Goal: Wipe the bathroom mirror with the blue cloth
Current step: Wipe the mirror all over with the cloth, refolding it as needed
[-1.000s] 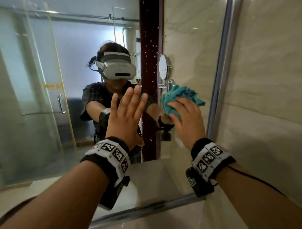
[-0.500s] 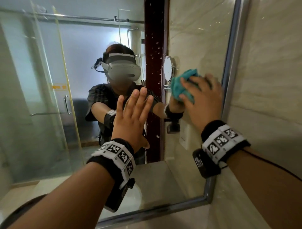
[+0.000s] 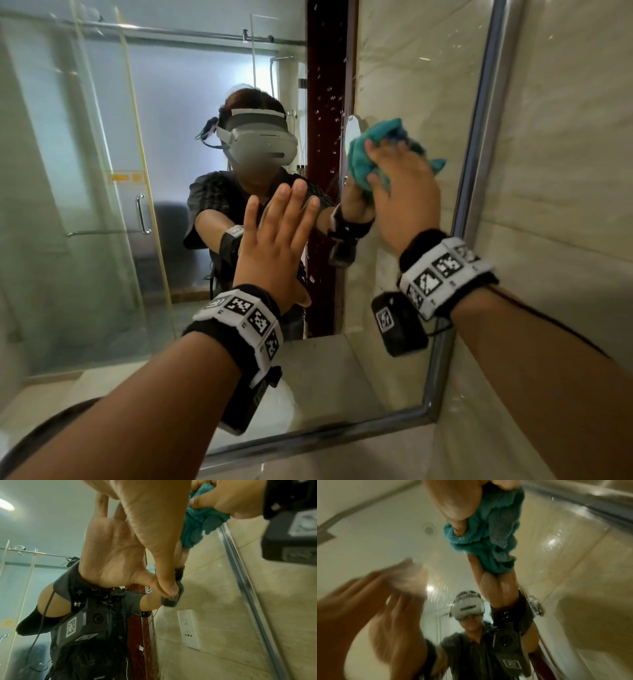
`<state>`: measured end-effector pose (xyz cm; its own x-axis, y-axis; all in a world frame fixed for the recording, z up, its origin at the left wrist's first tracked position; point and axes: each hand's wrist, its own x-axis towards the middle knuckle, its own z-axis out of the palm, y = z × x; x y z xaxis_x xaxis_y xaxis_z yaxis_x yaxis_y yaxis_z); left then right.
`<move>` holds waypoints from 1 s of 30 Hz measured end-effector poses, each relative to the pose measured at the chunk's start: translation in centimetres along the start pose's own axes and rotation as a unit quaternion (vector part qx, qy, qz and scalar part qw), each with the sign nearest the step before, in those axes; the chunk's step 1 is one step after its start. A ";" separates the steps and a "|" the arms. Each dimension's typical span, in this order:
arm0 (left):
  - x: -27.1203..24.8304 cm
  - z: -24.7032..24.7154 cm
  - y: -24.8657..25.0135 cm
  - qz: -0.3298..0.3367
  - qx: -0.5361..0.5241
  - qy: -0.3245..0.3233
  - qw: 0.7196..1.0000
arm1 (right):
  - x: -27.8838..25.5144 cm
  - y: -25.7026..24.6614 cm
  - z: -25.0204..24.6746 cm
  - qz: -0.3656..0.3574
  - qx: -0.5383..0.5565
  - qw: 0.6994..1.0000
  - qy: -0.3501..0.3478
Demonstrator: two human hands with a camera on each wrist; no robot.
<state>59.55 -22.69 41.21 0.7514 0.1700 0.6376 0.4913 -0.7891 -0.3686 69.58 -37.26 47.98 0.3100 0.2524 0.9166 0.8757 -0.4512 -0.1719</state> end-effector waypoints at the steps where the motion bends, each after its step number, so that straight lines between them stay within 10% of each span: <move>1: 0.0 -0.1 0.0 -0.001 0.003 0.002 1.000 | -1.2 -0.1 0.8 -0.035 -0.002 0.999 -0.030; 5: 0.0 -0.2 -0.2 0.001 0.007 -0.004 1.000 | -4.4 1.1 2.0 -0.147 -0.079 0.979 -0.120; 11: -0.3 -1.2 -0.2 0.009 0.014 -0.018 1.000 | 0.6 0.1 1.1 0.013 -0.003 1.000 -0.022; 30: 2.3 -4.4 -6.0 0.011 0.045 0.005 0.999 | 0.5 -2.0 0.4 -0.169 -0.074 0.977 -0.110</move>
<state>56.39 -20.15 47.93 0.7585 0.1474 0.6348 0.5128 -0.7361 -0.4418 68.10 -35.88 48.62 0.0998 0.5790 0.8092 0.8836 -0.4255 0.1955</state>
